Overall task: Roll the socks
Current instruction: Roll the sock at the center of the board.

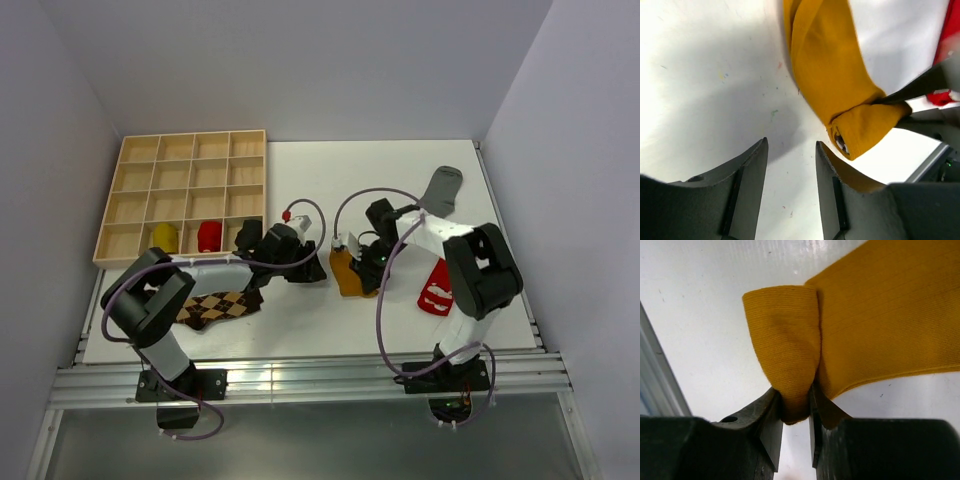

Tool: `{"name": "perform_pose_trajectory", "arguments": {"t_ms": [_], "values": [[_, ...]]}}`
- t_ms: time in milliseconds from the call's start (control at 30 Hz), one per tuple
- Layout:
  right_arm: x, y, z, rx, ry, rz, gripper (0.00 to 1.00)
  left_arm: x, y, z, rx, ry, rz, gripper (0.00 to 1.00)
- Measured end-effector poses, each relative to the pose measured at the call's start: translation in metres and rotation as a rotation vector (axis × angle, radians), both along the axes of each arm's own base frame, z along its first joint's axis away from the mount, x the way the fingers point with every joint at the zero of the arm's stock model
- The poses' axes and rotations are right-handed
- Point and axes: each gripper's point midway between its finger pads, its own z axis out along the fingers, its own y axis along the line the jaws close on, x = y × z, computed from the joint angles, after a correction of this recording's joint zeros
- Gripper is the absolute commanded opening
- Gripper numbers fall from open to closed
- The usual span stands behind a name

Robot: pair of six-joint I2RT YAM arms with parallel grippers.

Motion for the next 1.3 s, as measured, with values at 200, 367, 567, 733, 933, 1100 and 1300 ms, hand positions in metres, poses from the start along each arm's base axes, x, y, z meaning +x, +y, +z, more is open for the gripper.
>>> {"name": "perform_pose_trajectory", "arguments": {"t_ms": [200,367,567,733,933,1100,1300], "values": [[0.002,0.002,0.002,-0.046,0.178,-0.031,0.26,0.005,-0.004,0.023,0.012,-0.188,-0.016,0.51],[-0.001,0.003,0.001,-0.075,0.277,-0.047,0.27,-0.026,-0.038,0.033,0.055,-0.352,-0.165,0.53],[-0.005,0.003,0.001,-0.085,0.322,-0.071,0.27,-0.044,-0.066,0.026,0.106,-0.454,-0.293,0.55],[-0.006,0.003,0.001,-0.091,0.333,-0.083,0.26,-0.036,-0.065,0.009,0.179,-0.491,-0.298,0.55],[-0.008,0.003,0.000,-0.093,0.352,-0.096,0.26,-0.033,-0.069,-0.002,0.223,-0.515,-0.320,0.51],[-0.007,0.002,0.000,-0.095,0.358,-0.112,0.27,-0.034,-0.073,-0.003,0.213,-0.513,-0.328,0.27],[-0.008,0.001,-0.001,-0.105,0.370,-0.139,0.41,-0.035,-0.079,-0.005,0.184,-0.493,-0.348,0.00]]}}
